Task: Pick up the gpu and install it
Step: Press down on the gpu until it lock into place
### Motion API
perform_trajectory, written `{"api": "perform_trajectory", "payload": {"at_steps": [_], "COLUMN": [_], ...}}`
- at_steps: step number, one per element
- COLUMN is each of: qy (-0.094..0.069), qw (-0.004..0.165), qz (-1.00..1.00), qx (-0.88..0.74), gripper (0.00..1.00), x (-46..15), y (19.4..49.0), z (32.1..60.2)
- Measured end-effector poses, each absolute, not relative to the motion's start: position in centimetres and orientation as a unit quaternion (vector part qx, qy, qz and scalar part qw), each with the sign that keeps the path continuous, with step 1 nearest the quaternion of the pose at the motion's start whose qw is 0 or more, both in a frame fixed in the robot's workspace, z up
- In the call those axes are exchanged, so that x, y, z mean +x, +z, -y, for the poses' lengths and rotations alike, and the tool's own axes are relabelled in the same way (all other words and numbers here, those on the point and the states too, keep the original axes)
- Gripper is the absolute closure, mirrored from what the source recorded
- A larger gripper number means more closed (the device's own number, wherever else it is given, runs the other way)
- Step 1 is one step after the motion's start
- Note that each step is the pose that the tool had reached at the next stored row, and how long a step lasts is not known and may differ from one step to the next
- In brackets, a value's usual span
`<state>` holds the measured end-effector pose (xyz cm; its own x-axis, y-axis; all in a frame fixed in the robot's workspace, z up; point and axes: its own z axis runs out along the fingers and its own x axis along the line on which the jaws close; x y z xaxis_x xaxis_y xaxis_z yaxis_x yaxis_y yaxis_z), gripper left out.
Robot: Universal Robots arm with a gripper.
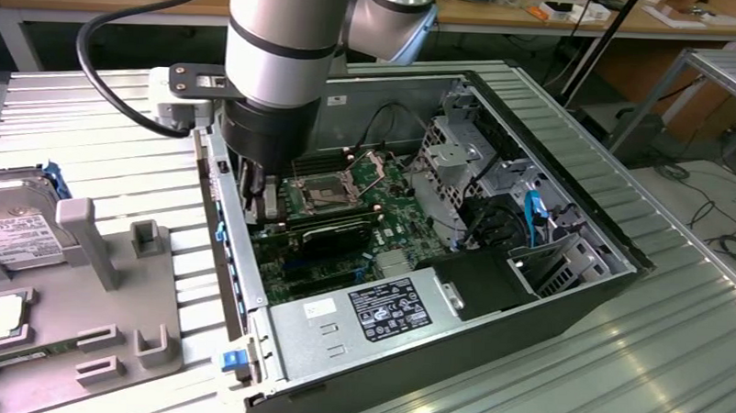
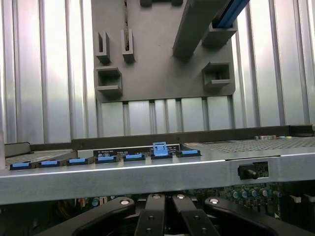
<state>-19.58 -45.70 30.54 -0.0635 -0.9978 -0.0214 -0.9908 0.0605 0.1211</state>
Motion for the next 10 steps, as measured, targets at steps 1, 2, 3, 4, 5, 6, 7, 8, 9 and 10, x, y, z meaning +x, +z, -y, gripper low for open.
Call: {"api": "perform_trajectory", "payload": {"at_steps": [1, 2, 3, 4, 5, 6, 7, 8, 9, 10], "qy": [-0.052, -0.052, -0.052, -0.052, -0.052, -0.052, -0.052, -0.052, -0.052, -0.052], "qw": [0.034, 0.034, 0.034, 0.034, 0.034, 0.034, 0.034, 0.034, 0.034, 0.034], "qz": [0.727, 0.727, 0.727, 0.727, 0.727, 0.727, 0.727, 0.727, 0.727, 0.727], "qx": [0.683, 0.683, 0.683, 0.683, 0.683, 0.683, 0.683, 0.683, 0.683, 0.683], "gripper": [0.89, 0.89, 0.89, 0.89, 0.89, 0.89, 0.89, 0.89, 0.89, 0.89], "x": [-19.57, -19.57, -19.58, -19.58, -19.58, -19.57, -19.57, -19.57, -19.46, -19.28], "y": [30.58, 30.66, 30.75, 30.9, 31.03, 31.11, 31.11, 31.11, 31.14, 31.13], "z": [45.7, 45.69, 45.69, 45.69, 45.7, 45.7, 45.7, 45.7, 45.7, 45.7]}}
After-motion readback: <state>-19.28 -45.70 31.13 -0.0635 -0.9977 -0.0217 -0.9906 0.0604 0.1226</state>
